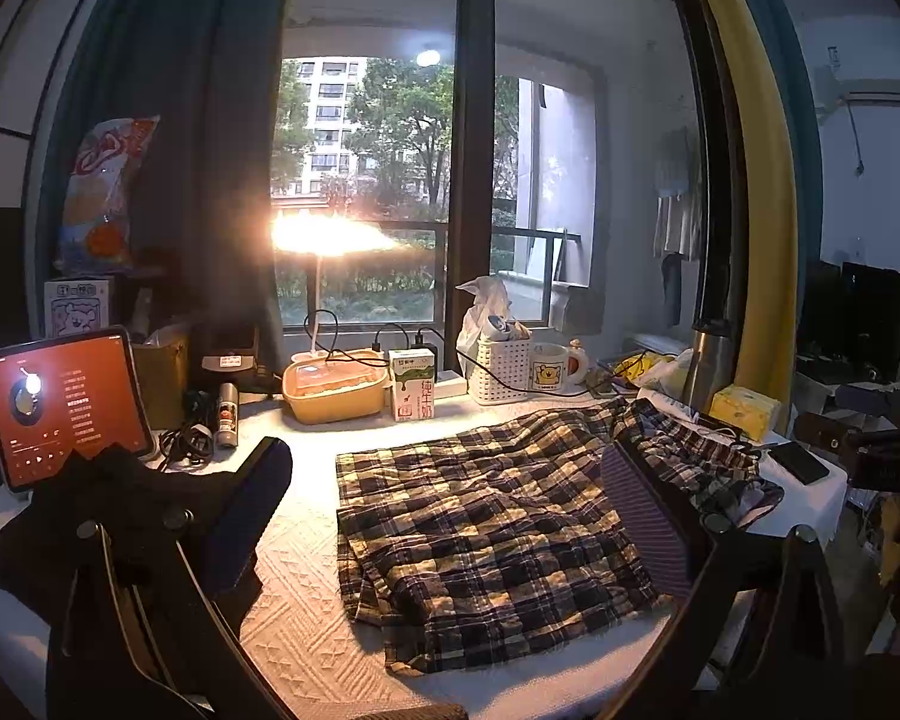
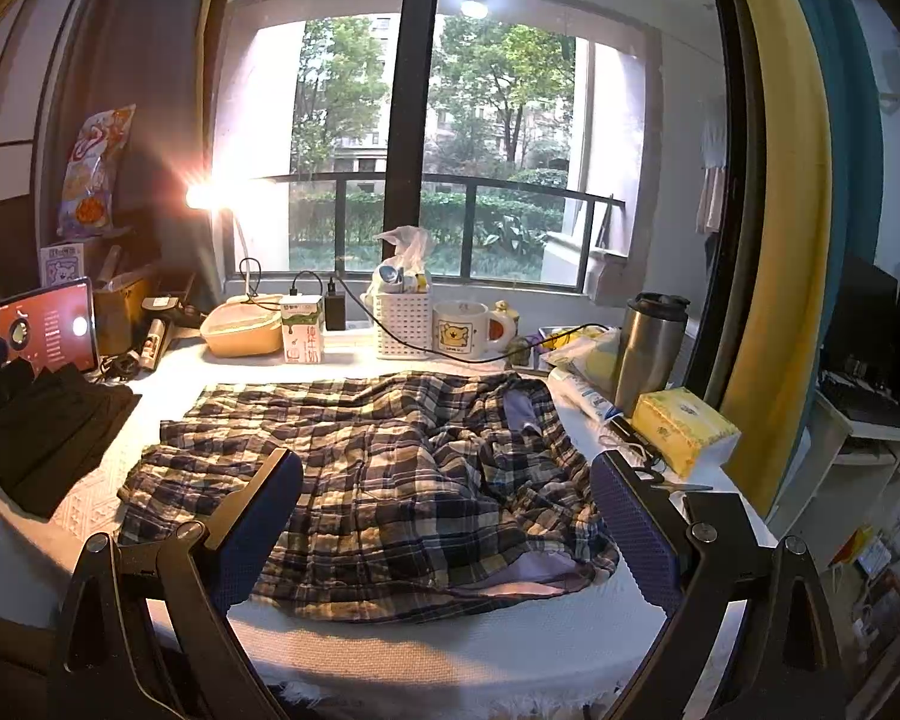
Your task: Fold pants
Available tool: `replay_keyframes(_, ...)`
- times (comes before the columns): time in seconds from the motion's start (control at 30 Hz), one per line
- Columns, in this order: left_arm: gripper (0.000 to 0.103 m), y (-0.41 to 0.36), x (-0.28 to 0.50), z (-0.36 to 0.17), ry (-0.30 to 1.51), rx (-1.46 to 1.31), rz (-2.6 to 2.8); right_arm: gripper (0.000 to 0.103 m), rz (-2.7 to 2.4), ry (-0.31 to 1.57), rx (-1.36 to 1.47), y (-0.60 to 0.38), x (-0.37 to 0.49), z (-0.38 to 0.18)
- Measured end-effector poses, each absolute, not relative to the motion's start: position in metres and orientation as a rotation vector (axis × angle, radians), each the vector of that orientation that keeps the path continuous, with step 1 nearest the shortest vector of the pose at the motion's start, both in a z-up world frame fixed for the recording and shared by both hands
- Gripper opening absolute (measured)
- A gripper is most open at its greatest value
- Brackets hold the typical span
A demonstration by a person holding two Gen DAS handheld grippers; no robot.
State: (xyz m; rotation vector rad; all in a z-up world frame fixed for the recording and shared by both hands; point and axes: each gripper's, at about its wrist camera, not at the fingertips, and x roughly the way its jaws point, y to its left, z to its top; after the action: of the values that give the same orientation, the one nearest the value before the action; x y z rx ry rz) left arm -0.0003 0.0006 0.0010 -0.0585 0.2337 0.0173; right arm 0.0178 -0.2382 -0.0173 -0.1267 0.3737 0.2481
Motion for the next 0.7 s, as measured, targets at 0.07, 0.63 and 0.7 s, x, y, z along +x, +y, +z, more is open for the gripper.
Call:
replay_keyframes(0.07,0.102,-0.0002,-0.0002,0.0006,0.235,-0.057,0.018,0.097,0.249,0.373,-0.126,-0.2376,0.0178,-0.0173)
replay_keyframes(0.63,0.102,0.0010,0.0003,0.0027,0.254,-0.058,0.038,0.097,0.249,0.376,-0.120,-0.2384,0.0170,-0.0170)
replay_keyframes(0.7,0.102,0.0022,0.0000,0.0034,0.253,-0.062,0.039,0.097,0.250,0.376,-0.121,-0.2387,0.0172,-0.0170)
